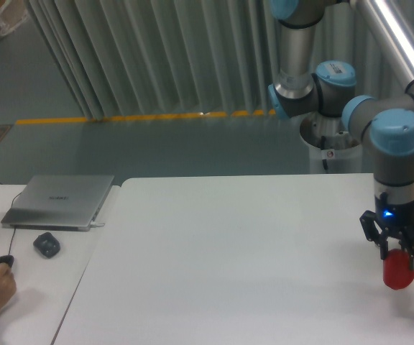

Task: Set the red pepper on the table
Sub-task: 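Lower the gripper holding the red bell pepper toward the table, then set the red bell pepper on the table and open the gripper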

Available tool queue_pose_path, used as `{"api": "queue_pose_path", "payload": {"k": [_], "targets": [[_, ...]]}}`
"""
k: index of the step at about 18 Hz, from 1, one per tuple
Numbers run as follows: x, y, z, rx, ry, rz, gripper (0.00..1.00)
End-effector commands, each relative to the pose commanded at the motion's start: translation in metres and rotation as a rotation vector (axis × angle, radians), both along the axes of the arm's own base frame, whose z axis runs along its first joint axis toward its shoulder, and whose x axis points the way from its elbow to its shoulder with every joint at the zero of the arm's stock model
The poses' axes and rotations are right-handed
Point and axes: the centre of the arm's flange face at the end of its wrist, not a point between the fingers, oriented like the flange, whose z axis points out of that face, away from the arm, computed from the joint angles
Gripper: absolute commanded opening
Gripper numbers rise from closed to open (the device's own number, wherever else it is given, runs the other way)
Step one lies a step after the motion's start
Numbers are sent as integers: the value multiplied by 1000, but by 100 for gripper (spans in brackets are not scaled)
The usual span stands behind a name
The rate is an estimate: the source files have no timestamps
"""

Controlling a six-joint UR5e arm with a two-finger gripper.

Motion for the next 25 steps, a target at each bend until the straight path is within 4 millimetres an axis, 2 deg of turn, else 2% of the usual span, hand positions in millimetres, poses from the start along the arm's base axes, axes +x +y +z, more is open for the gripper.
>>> {"api": "queue_pose_path", "payload": {"k": [6,8,14,15,16,17,18,22,25], "targets": [[9,17,-28,-36,-22,-40,53],[10,22,-32,-29,-23,-38,57],[14,27,-39,-34,-28,-35,59],[13,26,-37,-30,-23,-33,61],[13,26,-37,-29,-22,-33,72],[13,26,-38,-34,-20,-36,96],[13,26,-38,-32,-19,-34,100],[11,28,-30,-7,8,-41,100],[11,29,-1,26,34,-45,100]]}}
